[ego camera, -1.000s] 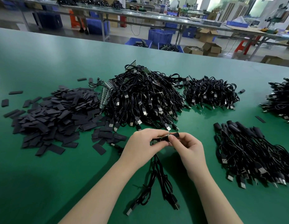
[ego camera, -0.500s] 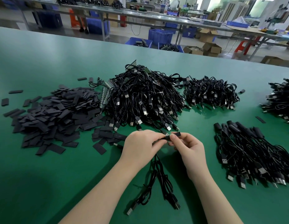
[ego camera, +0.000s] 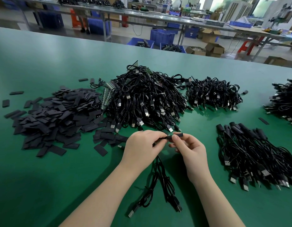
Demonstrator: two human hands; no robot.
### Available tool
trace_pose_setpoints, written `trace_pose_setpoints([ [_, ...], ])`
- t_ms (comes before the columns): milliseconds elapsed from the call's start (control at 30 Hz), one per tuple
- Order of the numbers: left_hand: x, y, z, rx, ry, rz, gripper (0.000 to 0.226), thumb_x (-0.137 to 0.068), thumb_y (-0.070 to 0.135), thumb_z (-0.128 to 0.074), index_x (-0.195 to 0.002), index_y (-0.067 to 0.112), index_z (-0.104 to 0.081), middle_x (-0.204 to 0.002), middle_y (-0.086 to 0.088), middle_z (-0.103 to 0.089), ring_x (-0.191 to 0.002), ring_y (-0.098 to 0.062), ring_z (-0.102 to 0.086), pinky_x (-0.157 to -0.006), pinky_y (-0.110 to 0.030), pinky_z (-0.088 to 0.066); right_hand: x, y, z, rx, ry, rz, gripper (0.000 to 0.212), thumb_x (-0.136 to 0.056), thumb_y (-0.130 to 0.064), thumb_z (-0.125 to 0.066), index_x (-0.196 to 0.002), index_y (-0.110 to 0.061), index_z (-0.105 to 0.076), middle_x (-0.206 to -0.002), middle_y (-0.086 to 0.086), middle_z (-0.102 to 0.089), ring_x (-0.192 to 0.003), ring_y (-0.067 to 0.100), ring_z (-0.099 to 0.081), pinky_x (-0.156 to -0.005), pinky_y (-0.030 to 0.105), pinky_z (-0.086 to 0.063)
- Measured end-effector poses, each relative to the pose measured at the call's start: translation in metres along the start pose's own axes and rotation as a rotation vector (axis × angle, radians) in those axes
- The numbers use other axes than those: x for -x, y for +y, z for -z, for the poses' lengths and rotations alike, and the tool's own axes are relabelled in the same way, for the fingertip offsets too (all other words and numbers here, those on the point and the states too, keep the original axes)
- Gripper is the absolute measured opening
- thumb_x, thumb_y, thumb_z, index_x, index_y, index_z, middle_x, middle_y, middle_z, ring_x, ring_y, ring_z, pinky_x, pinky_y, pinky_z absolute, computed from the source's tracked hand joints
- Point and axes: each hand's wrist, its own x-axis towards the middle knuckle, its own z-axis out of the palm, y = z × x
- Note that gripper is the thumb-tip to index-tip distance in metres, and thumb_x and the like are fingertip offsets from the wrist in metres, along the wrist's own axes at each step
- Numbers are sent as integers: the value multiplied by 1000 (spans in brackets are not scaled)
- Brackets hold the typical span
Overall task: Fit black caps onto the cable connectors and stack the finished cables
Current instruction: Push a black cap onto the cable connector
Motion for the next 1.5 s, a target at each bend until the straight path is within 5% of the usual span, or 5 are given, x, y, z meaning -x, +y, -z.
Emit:
trace_pose_setpoints([
  [500, 0, -5, -5, -21, 25, -77, 12, -85, 23, -71, -95, 24, -77, -86, 13, -74, -78, -6, -66, -73, -24, -49, 3, -3, -4, 37, -50, 40, 11, -85, -10, -75, -85, -21, -79, -78, -1, -76, -73, 4, -70, -65, 12, -50],
  [767, 0, -4, -6, 15, 26, -74, 16, -85, 27, -71, -99, 25, -78, -85, 13, -75, -80, -4, -62, -76, -7, -33, 3, -3, -5, 54, -65, 57, 16, -84, -13, -75, -81, -27, -80, -77, -2, -75, -72, 4, -69, -65, 12, -50],
  [1033, 0, -2, -2, 89, -3, -12, 22, -82, 26, -72, -104, 24, -77, -85, 9, -75, -77, -7, -64, -76, -11, -41, 5, -3, -6, 87, -102, 72, 10, -85, -17, -75, -83, -26, -79, -78, -1, -75, -73, 4, -68, -66, 14, -51],
  [1267, 0, 0, 0, 80, 45, 44, 20, -84, 22, -75, -103, 21, -77, -88, 6, -76, -81, -13, -69, -75, -29, -55, 8, -1, -8, 276, 23, 218, 53, -88, -21, -74, -133, -42, -56, -100, -18, -74, -81, 6, -68, -73, 17, -54],
  [1500, 0, -2, 1, 95, 23, 95, 24, -84, 24, -75, -108, 21, -76, -89, 2, -76, -84, -14, -68, -77, -26, -53, 8, 3, -7, 353, -23, 272, 47, -92, -20, -69, -121, -55, -55, -100, -25, -72, -89, 0, -70, -77, 6, -48],
])
